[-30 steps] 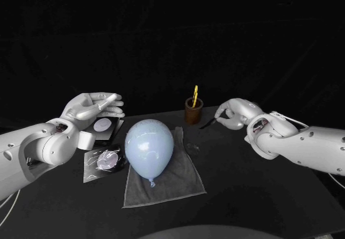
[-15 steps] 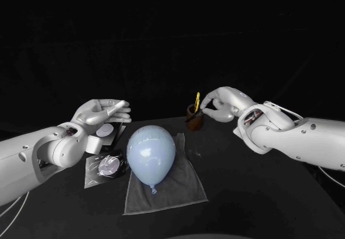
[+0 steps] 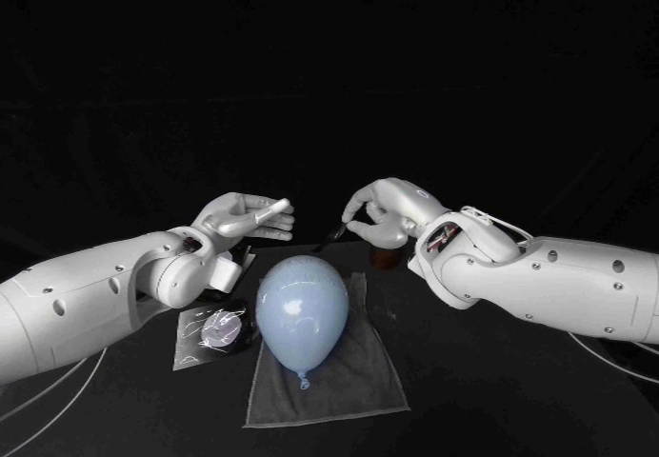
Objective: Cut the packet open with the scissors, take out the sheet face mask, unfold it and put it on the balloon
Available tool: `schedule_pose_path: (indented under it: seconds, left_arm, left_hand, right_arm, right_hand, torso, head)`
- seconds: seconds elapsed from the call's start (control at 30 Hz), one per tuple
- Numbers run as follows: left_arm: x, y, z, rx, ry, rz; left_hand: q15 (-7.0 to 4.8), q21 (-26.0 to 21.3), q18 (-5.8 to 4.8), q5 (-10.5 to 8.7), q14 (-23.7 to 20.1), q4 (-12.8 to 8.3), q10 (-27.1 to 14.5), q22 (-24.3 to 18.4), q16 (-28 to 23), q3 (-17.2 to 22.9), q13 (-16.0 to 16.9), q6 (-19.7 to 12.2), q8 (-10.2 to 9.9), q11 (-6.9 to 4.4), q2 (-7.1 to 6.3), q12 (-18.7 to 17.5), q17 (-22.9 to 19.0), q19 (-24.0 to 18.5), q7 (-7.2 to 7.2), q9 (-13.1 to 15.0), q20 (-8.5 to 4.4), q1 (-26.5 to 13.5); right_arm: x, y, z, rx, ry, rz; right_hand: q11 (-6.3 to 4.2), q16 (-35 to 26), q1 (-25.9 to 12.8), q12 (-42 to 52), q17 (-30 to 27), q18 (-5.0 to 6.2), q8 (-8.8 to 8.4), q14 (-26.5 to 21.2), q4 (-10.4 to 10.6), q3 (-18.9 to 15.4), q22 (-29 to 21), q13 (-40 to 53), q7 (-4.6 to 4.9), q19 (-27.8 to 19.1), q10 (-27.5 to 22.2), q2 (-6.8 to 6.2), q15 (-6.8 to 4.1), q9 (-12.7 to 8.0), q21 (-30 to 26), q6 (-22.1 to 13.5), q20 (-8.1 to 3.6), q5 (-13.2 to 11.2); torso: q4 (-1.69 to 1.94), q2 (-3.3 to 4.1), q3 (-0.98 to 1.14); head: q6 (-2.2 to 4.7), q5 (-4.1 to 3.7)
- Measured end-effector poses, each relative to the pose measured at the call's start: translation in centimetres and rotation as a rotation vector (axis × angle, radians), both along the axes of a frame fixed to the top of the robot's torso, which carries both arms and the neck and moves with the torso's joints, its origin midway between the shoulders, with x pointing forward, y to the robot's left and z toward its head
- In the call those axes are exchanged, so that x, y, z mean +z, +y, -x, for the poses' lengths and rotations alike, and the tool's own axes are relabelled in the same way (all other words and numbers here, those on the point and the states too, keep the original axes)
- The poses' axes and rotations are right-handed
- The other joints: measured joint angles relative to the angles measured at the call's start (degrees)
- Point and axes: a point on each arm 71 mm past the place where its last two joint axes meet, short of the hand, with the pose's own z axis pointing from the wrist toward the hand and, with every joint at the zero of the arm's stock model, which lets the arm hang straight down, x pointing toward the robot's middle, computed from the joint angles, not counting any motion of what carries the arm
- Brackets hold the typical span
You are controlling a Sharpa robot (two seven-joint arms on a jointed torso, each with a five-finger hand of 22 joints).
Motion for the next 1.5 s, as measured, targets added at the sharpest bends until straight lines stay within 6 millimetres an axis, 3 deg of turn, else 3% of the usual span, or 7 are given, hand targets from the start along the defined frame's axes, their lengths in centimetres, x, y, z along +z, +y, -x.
schedule_pose_path:
  seconds: [0.3,0.5,0.73,1.13,1.33,1.5]
  left_arm:
    - [0.3,-2.5,-0.6,-0.057,0.006,-0.041]
    - [0.3,-3.7,-0.4,-0.119,0.028,-0.061]
    - [0.2,-4.2,-0.2,-0.172,0.055,-0.073]
    - [0.1,-4.3,0.0,-0.212,0.084,-0.067]
    - [0.1,-4.2,-0.1,-0.210,0.096,-0.049]
    - [0.1,-4.2,-0.1,-0.205,0.104,-0.032]
  left_hand:
    - [0.50,-0.94,-0.01,0.00,-0.69,0.29,-0.66,0.01,-1.11,-0.39,0.02,0.00,0.00,0.28,-0.29,0.00,-1.27,-0.96,0.00,-0.08,0.18,-2.42]
    - [0.47,-0.98,-0.01,0.00,-0.65,0.34,0.53,0.13,-1.11,0.12,0.20,0.39,0.04,-0.05,-1.51,0.06,-1.94,-0.96,-0.09,-0.08,0.18,-5.58]
    - [-0.46,-0.98,-0.03,0.00,0.71,0.33,3.76,0.24,-1.05,2.76,0.64,3.14,1.36,-0.81,-2.32,1.05,-2.28,-0.96,0.18,0.13,0.18,-10.30]
    - [-1.14,-0.98,-0.06,0.00,2.20,0.13,6.15,0.32,-0.28,3.91,0.98,4.85,2.02,-1.74,-1.97,1.37,-2.30,-0.52,-0.92,0.31,0.20,-11.01]
    - [-1.66,-0.98,-0.42,0.00,2.72,-1.18,7.57,0.32,0.28,5.48,1.17,5.90,2.35,-2.60,1.43,1.38,-2.30,-0.32,-1.95,0.38,0.00,-5.10]
    - [-2.25,-0.98,-0.43,0.00,3.32,-4.47,8.28,0.32,0.52,10.28,1.06,6.46,2.35,-3.30,4.94,1.11,-2.28,-0.32,-2.97,0.31,0.00,4.68]
  right_arm:
    - [0.3,2.5,-0.7,0.043,-0.020,-0.002]
    - [0.9,3.1,-1.6,0.044,-0.042,0.003]
    - [1.5,2.8,-2.7,0.024,-0.068,0.014]
    - [1.9,2.5,-3.5,0.011,-0.091,0.030]
    - [1.9,2.5,-3.8,0.008,-0.095,0.045]
    - [1.8,2.7,-3.8,0.015,-0.093,0.054]
  right_hand:
    - [0.00,-0.03,-0.01,-0.02,-0.01,-0.33,0.01,-0.06,0.02,0.33,-0.17,0.00,0.07,0.00,0.00,-0.01,0.06,0.00,0.00,-0.07,0.00,-0.01]
    - [0.00,-0.05,-0.08,-0.09,-0.05,-0.34,0.02,0.13,0.02,0.33,-0.20,-0.01,0.10,0.00,0.00,-0.08,-0.13,0.00,-0.01,-0.10,0.00,-0.01]
    - [0.00,-0.17,-0.07,-0.18,-0.05,-0.34,0.30,0.13,0.02,0.33,-0.20,-0.04,0.19,0.00,0.00,-0.08,-0.13,0.00,-0.04,-0.19,0.00,-0.02]
    - [0.00,0.00,-0.15,0.01,0.00,-0.36,0.29,0.12,-0.15,0.50,-0.12,-0.02,0.09,0.00,0.00,-0.16,-0.12,0.00,-0.04,-0.09,0.01,-0.04]
    - [0.00,-0.02,-0.30,0.00,0.00,-0.37,0.29,0.12,-0.15,0.49,-0.12,-0.01,0.09,0.00,0.00,-0.31,-0.12,0.00,-0.04,-0.09,0.01,-0.04]
    - [0.00,-0.04,-0.30,0.00,0.00,-0.36,0.27,0.11,-0.15,0.49,-0.12,0.00,0.09,0.00,0.00,-0.31,-0.11,0.00,-0.04,-0.09,0.00,-0.04]
  torso:
    - [-0.07,-0.01,0.01]
    - [-0.08,-0.01,0.05]
    - [-0.11,0.01,0.11]
    - [-0.15,0.02,0.10]
    - [-0.14,-0.04,0.09]
    - [-0.12,-0.05,0.09]
  head:
    - [0.93,1.44]
    - [1.36,2.03]
    - [1.70,2.09]
    - [1.92,1.94]
    - [1.97,1.93]
    - [2.01,1.94]
